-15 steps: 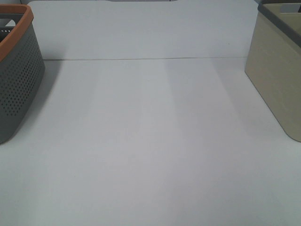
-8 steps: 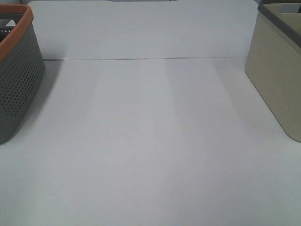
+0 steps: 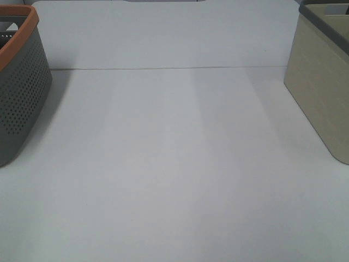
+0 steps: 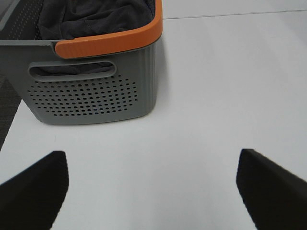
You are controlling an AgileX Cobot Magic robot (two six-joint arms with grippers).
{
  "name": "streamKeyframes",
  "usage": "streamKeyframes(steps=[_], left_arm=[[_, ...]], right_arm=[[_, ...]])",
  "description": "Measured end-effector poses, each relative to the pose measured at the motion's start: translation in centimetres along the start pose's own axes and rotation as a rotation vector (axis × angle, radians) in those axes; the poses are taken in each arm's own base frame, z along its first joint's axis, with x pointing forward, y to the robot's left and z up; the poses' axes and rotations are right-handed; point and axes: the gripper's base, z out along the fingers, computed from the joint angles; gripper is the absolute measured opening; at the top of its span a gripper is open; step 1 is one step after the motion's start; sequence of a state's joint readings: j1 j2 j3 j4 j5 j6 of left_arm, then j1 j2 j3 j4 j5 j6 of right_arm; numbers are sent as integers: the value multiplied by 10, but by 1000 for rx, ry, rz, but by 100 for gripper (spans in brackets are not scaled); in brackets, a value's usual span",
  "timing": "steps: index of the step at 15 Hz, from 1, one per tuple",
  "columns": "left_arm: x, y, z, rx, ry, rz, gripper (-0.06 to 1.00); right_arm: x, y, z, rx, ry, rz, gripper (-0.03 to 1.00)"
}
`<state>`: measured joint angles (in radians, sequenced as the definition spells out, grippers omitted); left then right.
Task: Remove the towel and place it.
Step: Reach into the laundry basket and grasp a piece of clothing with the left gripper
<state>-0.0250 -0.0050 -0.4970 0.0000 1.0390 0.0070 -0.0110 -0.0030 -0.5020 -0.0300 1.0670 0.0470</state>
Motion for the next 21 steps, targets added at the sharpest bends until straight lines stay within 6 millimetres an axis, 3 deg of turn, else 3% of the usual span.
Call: streamKeyframes(steps=[8,11,14,15,17,21], left_arm=[[0,0,0,0,0,0,88],[-14,1,3,-11,83,9,87],[-61,2,7,-14,148,15,87],[-93,1,13,-6,174,20,87],[-135,0,28,24,253,61,87],[-208,-1,84,68,368,213,87]], right_arm=[[0,0,0,0,0,0,63],[0,0,0,-1,0,0,63],[0,0,0,-1,0,0,63],[0,0,0,-1,0,0,63],[0,0,0,-1,0,0,63],[0,0,0,-1,0,0,63]])
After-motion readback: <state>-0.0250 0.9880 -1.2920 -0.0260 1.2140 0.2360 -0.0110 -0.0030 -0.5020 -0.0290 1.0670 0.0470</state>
